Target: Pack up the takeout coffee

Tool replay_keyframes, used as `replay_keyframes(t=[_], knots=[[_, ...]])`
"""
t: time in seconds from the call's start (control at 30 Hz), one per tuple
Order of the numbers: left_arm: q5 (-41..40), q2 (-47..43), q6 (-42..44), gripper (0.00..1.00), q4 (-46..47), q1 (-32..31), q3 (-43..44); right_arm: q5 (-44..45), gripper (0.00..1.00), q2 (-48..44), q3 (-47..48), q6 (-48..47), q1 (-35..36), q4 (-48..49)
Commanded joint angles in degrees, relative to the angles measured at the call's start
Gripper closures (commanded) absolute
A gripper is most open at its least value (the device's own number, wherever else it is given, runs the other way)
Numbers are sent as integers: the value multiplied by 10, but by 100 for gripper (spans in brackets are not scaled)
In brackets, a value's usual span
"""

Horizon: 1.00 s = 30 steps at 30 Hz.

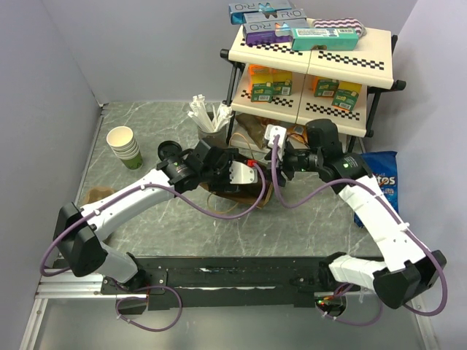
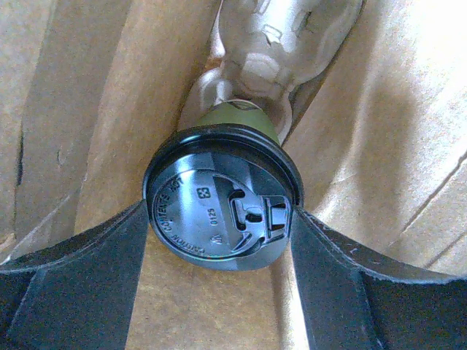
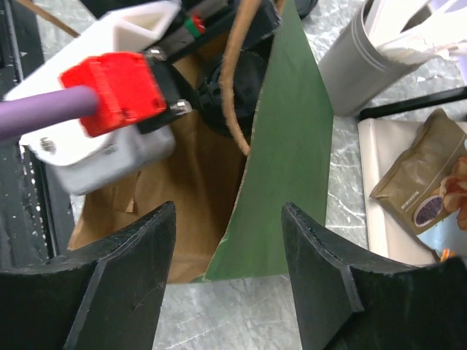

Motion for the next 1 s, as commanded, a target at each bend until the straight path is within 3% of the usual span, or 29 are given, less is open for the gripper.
replay_keyframes(t=[0.0,0.07,0.4,0.5,0.97], knots=[[5,-23,6,99,22,-4,0,21,36,7,-1,17,4,30],[10,-24,9,99,26,-5,-6,39,41,12,0,27,6,45],[5,-58,109,99,57,-22,-75,38,91,30,16,65,8,40],[8,-63,122,99,54,-22,-82,35,99,32,18,78,8,45],[-15,-60,146,99,115,-23,-117,54,100,-4,5,112,40,68]])
